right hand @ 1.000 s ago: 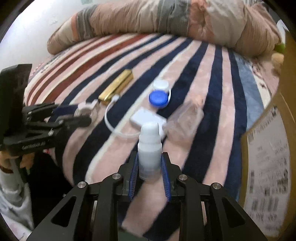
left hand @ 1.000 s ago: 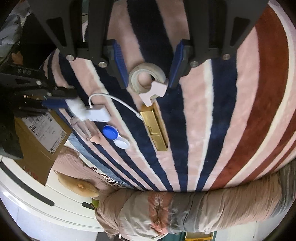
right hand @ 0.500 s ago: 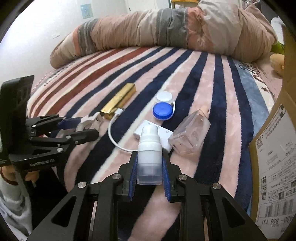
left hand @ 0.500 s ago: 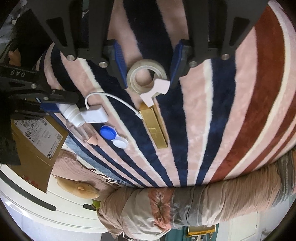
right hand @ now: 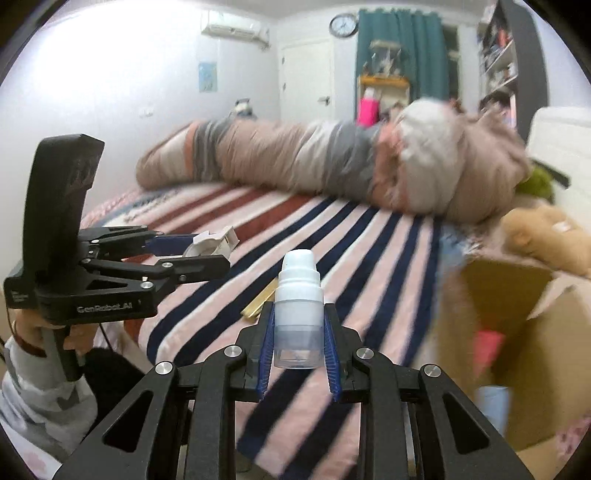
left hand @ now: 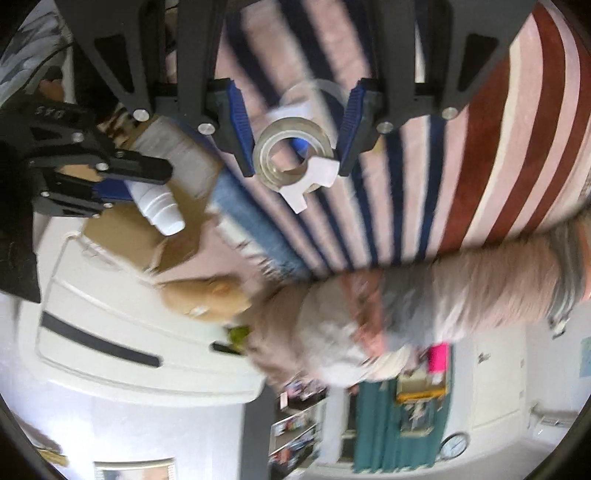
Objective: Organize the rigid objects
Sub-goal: 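Carry the white bottle and tape roll into the box and release both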
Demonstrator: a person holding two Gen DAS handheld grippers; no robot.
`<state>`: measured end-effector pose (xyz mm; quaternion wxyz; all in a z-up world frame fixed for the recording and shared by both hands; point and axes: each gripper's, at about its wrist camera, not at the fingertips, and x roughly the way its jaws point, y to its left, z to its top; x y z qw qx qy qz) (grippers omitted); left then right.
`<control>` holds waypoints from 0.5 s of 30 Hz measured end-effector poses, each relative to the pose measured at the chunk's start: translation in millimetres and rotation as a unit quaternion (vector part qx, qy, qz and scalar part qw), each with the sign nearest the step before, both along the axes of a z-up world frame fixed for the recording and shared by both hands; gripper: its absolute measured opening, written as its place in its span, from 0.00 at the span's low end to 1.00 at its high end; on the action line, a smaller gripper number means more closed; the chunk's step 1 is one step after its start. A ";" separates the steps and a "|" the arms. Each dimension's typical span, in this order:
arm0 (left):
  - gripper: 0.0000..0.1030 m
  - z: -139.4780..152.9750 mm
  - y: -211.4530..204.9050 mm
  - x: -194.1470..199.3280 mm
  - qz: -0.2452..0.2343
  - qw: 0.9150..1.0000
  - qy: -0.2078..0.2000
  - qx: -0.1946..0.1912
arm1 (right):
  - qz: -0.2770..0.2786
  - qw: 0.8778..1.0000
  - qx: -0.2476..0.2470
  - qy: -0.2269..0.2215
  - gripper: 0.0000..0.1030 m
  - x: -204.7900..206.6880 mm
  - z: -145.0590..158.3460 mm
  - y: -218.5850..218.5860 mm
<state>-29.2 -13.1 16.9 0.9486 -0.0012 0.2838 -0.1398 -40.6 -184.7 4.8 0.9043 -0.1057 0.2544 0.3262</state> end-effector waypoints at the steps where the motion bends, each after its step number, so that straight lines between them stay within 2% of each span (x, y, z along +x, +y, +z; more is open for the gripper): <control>1: 0.39 8.2 -12.6 1.7 -0.010 1.000 -0.006 -0.001 | -0.010 1.000 0.002 -0.006 0.19 -0.8 6.3 -11.0; 4: 0.39 28.0 -55.5 11.1 -0.042 0.999 -0.012 -0.006 | -0.057 0.998 0.008 -0.024 0.19 0.0 21.3 -52.8; 7: 0.39 40.0 -104.3 25.7 -0.080 0.997 -0.010 -0.002 | -0.092 0.995 0.022 -0.013 0.19 6.9 22.7 -93.0; 11: 0.39 41.4 -161.9 45.4 -0.113 0.993 0.004 0.015 | -0.144 0.989 0.023 0.004 0.19 22.9 12.4 -140.0; 15: 0.39 30.5 -200.4 59.7 -0.126 0.991 0.026 0.031 | -0.157 0.987 0.023 0.039 0.19 47.1 -1.5 -170.9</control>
